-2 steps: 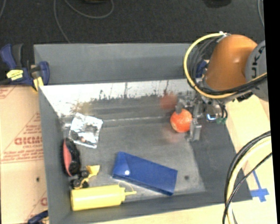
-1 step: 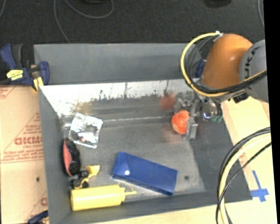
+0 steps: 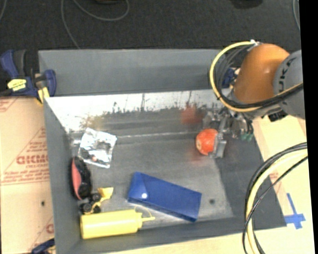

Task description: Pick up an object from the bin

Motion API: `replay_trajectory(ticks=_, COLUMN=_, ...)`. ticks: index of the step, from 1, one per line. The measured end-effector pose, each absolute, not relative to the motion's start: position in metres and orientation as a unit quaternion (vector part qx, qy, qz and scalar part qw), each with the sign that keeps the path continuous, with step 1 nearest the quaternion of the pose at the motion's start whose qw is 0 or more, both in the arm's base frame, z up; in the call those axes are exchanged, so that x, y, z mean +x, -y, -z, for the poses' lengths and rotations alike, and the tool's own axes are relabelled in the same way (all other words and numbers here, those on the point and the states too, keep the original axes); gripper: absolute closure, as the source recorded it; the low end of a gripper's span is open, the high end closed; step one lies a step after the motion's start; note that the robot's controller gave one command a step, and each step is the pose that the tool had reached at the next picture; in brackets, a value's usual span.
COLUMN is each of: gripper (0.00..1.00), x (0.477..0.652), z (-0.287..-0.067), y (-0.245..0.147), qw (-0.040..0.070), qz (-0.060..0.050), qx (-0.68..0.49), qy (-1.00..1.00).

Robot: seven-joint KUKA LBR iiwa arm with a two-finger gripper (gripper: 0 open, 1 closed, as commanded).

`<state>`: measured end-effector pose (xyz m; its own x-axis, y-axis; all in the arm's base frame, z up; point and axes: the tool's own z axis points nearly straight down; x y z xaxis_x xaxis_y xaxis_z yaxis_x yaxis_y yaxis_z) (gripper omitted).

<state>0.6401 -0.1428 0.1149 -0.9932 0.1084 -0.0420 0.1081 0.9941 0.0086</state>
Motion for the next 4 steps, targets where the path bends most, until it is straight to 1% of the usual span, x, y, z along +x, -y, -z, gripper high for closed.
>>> replay_trajectory(ticks=1, gripper=0.0, x=0.629, z=-0.081, y=0.14, qw=0.011, qz=-0.006, qx=0.126, qy=-0.992)
replay_trajectory(ticks=2, gripper=0.0, x=0.633, z=-0.076, y=0.136, qw=0.022, qz=-0.005, qx=0.143, qy=-0.989)
replay_trajectory(ticks=3, gripper=0.0, x=0.628, z=-0.073, y=0.153, qw=0.016, qz=-0.006, qx=0.15, qy=-0.988)
replay_trajectory(ticks=4, gripper=1.0, x=0.596, z=-0.072, y=0.161, qw=0.024, qz=-0.006, qx=0.17, qy=-0.985)
